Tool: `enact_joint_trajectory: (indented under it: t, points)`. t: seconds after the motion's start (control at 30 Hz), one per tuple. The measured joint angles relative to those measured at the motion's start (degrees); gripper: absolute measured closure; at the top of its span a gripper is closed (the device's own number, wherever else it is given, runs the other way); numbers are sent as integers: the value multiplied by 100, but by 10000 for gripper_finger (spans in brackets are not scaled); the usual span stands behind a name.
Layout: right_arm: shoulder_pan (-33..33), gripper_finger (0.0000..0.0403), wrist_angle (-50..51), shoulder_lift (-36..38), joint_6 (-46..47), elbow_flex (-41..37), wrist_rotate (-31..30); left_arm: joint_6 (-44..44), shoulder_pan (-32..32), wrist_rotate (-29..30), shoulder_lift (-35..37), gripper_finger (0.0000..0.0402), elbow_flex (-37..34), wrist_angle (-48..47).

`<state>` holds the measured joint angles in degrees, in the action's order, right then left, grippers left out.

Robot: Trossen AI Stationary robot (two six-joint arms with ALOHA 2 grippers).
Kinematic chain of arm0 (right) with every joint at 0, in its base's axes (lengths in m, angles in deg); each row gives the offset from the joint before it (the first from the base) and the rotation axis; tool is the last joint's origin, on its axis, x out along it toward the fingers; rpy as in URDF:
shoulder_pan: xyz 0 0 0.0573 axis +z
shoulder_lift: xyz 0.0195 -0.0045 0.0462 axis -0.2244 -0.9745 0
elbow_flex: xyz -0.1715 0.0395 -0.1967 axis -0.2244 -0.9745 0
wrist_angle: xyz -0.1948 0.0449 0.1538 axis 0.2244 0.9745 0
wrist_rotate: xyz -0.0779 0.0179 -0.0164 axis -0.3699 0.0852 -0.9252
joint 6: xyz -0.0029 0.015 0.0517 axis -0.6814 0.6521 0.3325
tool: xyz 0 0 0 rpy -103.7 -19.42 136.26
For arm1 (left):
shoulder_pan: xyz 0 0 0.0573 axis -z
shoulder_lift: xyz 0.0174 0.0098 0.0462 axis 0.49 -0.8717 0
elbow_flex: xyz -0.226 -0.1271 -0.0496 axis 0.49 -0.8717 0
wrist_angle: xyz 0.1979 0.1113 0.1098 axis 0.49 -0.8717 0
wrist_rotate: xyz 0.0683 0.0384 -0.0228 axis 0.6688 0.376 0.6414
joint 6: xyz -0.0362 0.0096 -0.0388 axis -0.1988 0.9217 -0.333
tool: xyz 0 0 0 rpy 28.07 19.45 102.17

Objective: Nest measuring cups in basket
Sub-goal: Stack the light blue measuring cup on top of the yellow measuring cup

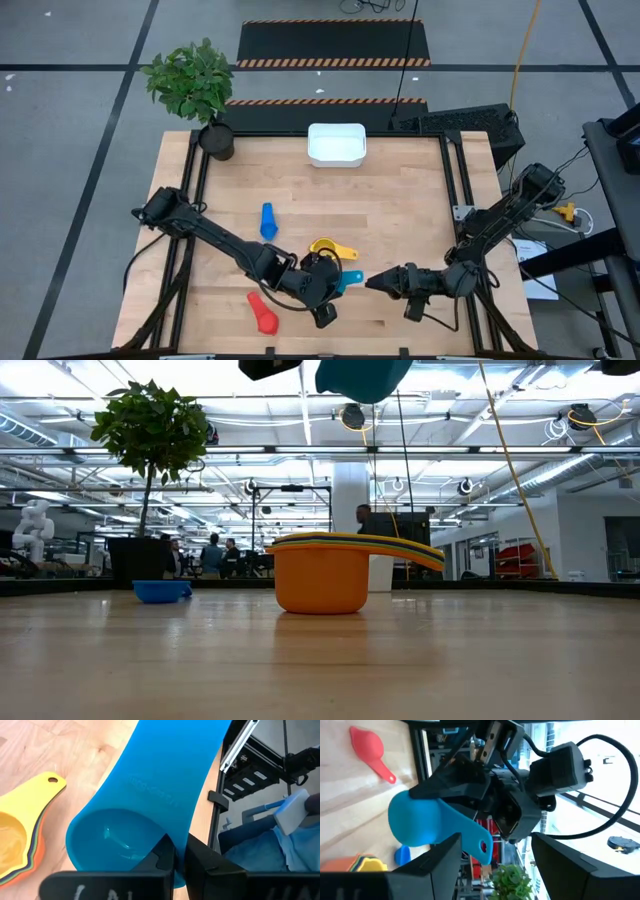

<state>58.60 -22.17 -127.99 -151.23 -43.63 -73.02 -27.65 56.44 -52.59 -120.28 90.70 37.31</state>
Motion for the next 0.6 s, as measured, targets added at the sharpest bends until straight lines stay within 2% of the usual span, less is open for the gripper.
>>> enact_joint_trajectory:
  t: [0.17,0.3,0.6]
  points:
    - [-228,170,130,2,281,0,424,-14,0,25,-1,393,0,0]
    - [-392,175,162,2,293,0,502,-17,-2,84,-2,382,0,0]
    - [-657,228,263,2,550,0,766,-37,-51,31,-211,389,0,32]
